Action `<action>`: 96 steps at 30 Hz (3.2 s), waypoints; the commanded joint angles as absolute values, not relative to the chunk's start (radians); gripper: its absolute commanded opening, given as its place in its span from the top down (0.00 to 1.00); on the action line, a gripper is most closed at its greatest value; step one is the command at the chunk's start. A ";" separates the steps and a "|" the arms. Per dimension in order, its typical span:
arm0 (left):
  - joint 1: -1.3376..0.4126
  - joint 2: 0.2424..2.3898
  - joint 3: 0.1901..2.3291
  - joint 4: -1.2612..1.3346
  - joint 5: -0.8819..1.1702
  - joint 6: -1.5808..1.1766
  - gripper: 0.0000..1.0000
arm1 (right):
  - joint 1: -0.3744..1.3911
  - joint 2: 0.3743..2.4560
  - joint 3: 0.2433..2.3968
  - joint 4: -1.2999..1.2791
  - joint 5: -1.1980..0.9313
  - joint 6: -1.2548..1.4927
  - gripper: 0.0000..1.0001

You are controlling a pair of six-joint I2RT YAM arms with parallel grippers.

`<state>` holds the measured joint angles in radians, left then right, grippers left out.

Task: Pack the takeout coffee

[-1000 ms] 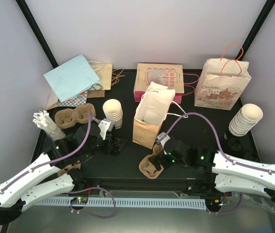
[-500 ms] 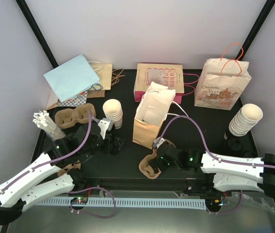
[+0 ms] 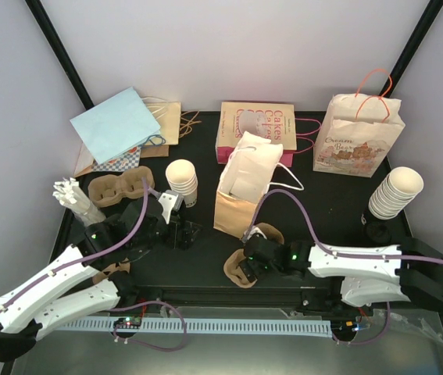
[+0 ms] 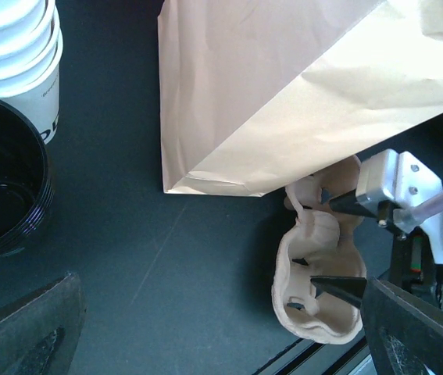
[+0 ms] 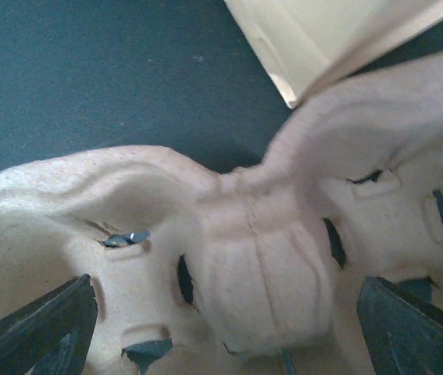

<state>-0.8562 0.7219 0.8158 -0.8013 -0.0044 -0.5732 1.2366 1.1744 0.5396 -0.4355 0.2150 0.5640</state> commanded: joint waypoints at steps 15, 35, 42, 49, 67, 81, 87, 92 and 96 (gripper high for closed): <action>-0.844 0.709 0.848 -0.822 -0.019 -0.565 0.01 | 1.299 1.335 0.675 -0.496 0.293 0.569 0.43; -0.842 0.697 0.842 -0.812 -0.008 -0.560 0.01 | 1.321 1.191 0.678 -0.580 0.289 0.621 0.51; -0.842 0.697 0.839 -0.812 -0.003 -0.558 0.01 | 1.320 1.261 0.676 -0.566 0.276 0.622 0.47; -0.842 0.692 0.834 -0.815 -0.003 -0.560 0.01 | 1.320 1.313 0.672 -0.544 0.265 0.626 0.34; -0.841 0.683 0.829 -0.821 -0.001 -0.565 0.01 | 1.321 1.291 0.679 -0.524 0.251 0.597 0.58; -0.823 0.690 0.877 -0.852 -0.041 -0.552 0.01 | 1.332 1.005 0.745 -0.578 0.128 0.542 0.58; -0.768 0.693 0.932 -0.919 -0.067 -0.528 0.01 | 1.333 0.878 0.837 -0.532 -0.024 0.488 0.59; -0.682 0.704 1.018 -0.990 -0.074 -0.465 0.01 | 1.331 0.874 1.011 -0.560 -0.081 0.438 0.62; -0.611 0.716 1.074 -1.009 -0.044 -0.424 0.01 | 1.330 0.903 1.138 -0.573 -0.067 0.368 0.62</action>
